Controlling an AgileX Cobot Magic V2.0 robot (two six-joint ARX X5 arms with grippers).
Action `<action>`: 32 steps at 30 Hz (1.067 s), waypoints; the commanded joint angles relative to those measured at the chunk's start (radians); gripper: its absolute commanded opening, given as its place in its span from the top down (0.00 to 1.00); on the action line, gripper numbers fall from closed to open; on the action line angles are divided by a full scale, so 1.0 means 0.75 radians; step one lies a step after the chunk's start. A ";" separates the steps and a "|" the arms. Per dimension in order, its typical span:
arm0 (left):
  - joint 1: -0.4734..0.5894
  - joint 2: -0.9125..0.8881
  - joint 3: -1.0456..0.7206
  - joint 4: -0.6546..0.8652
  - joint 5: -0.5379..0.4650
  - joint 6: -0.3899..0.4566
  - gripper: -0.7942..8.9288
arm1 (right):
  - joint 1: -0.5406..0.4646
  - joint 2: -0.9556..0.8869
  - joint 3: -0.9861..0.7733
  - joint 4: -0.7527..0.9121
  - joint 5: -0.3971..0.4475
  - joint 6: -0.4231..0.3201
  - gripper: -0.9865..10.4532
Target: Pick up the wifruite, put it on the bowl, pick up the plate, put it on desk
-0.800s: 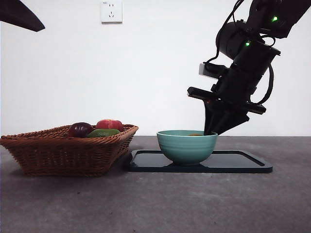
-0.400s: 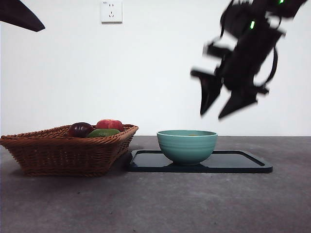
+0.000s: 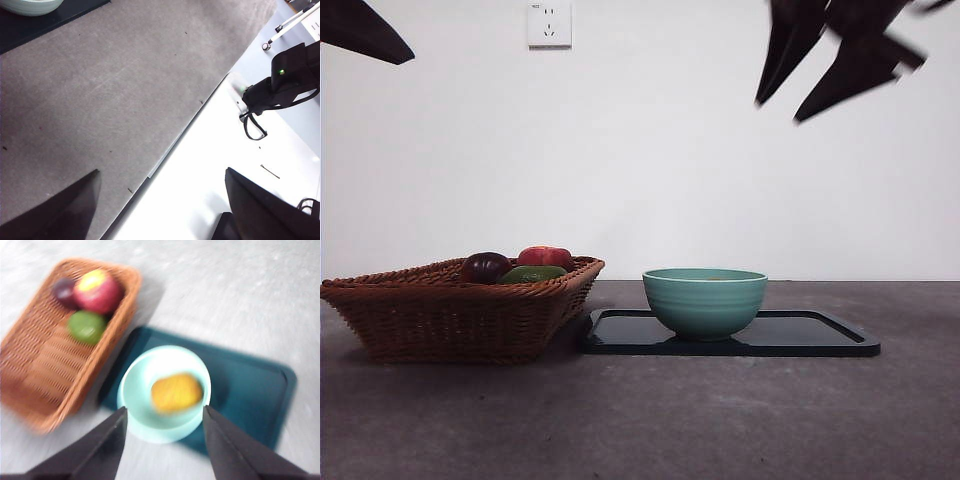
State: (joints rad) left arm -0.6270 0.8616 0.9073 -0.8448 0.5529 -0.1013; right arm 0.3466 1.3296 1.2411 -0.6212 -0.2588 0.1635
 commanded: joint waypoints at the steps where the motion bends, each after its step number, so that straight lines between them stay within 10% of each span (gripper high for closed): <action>1: -0.012 0.005 0.012 0.010 0.006 0.046 0.51 | 0.008 -0.087 0.023 -0.128 -0.004 -0.065 0.70; 32: -0.012 0.005 0.012 0.048 0.006 0.050 0.51 | 0.216 -0.872 -0.535 -0.462 -0.183 -0.048 0.71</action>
State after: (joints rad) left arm -0.6270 0.8616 0.9073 -0.8185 0.5529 -0.0834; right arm 0.5030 0.6781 0.8272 -0.9787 -0.3927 0.1173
